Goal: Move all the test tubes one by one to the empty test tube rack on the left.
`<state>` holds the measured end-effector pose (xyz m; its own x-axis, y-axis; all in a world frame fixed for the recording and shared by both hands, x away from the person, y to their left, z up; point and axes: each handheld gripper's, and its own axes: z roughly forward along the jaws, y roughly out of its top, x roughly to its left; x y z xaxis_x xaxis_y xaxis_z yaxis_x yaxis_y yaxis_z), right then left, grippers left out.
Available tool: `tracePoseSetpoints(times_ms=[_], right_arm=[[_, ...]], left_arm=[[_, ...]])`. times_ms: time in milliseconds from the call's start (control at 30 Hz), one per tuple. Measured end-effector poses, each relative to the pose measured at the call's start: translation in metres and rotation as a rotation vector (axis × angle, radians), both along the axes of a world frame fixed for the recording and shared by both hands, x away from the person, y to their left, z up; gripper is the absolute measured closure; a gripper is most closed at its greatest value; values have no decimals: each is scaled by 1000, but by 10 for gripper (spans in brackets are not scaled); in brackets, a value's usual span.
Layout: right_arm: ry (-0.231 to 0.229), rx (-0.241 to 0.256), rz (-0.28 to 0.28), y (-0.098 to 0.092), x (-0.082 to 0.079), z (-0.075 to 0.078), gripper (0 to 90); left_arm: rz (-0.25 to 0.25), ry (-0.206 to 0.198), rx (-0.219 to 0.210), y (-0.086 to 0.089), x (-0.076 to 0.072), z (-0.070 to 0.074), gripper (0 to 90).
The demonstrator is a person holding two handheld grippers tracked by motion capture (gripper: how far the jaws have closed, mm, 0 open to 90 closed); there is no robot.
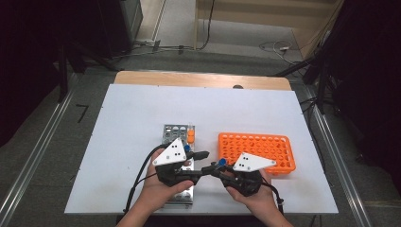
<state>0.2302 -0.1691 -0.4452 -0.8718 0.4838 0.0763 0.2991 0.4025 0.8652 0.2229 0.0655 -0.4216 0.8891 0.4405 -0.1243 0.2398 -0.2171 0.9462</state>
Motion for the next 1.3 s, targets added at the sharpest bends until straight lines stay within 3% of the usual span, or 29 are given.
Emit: tracePoseSetpoints(times_ms=[400, 633, 1033, 1300], right_arm=[[1, 3, 53, 6, -5, 1, 747], [3, 5, 79, 6, -5, 2, 746], [4, 1, 89, 6, -5, 2, 746], [12, 10, 90, 5, -4, 2, 736]], left_arm=[[-47, -8, 9, -10, -3, -1, 686], [-65, -13, 8, -12, -3, -1, 708], [-71, -16, 14, -12, -3, -1, 718], [-28, -53, 24, -10, -5, 0, 754]])
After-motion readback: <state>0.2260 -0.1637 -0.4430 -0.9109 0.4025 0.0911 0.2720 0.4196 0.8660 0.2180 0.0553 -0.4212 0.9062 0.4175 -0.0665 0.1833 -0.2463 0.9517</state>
